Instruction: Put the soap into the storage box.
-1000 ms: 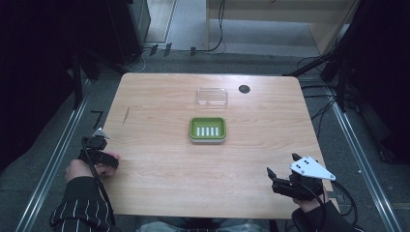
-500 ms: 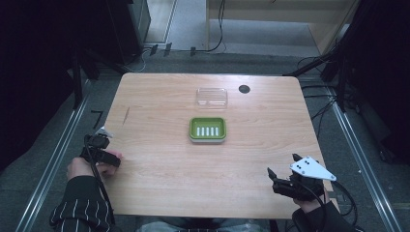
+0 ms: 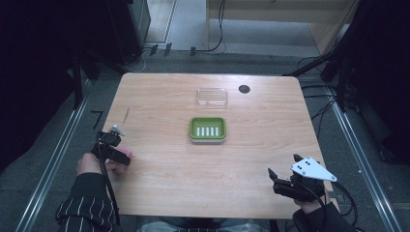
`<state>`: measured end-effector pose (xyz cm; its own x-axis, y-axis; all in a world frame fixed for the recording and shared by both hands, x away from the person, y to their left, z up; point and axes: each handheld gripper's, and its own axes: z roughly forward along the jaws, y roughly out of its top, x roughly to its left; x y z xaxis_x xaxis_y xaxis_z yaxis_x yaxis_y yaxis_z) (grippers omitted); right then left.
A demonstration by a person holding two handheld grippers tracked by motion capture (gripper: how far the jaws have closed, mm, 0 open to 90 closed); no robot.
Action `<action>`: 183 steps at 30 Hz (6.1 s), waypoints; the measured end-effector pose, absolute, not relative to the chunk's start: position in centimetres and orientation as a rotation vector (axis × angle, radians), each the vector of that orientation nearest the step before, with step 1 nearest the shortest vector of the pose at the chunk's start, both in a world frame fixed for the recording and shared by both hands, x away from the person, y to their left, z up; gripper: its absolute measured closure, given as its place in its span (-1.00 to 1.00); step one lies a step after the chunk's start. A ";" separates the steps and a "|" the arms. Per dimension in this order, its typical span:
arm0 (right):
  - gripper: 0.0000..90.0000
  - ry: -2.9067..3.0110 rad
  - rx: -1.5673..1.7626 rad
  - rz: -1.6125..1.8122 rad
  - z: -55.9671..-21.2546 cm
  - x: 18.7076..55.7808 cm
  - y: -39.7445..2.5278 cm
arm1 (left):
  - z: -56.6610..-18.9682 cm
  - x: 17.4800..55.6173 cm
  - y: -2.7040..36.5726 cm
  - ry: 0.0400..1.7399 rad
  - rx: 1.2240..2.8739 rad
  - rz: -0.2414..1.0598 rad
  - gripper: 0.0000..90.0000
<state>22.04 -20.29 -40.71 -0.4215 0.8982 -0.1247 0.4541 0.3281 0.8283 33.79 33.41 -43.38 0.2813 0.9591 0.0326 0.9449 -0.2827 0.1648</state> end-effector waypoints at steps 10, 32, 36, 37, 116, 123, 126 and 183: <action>-0.70 2.011 1.186 0.986 -40.7 22.1 -20.3 | -43.3 34.0 31.6 1.722 2.485 0.180 -0.14; -0.70 1.993 1.208 0.970 -40.8 21.6 -20.8 | -42.6 35.1 27.2 1.508 2.588 0.173 -0.14; -0.70 2.001 1.203 0.967 -40.7 21.6 -20.7 | -42.6 35.4 26.6 1.480 2.609 0.166 -0.14; -0.70 2.002 1.201 0.967 -40.8 21.6 -20.7 | -42.6 35.4 26.4 1.475 2.609 0.162 -0.14; -0.70 1.907 1.330 0.897 -41.0 18.4 -23.7 | -39.2 42.3 15.4 0.929 2.793 0.162 -0.14; -0.70 1.902 1.342 0.889 -41.0 18.1 -24.0 | -39.2 42.8 14.8 0.898 2.795 0.161 -0.14; -0.70 1.898 1.349 0.887 -41.0 17.9 -24.2 | -39.1 42.9 14.6 0.880 2.805 0.161 -0.14; -0.70 1.817 1.449 0.818 -41.2 14.9 -26.3 | -39.7 46.9 9.0 0.528 2.894 0.187 -0.14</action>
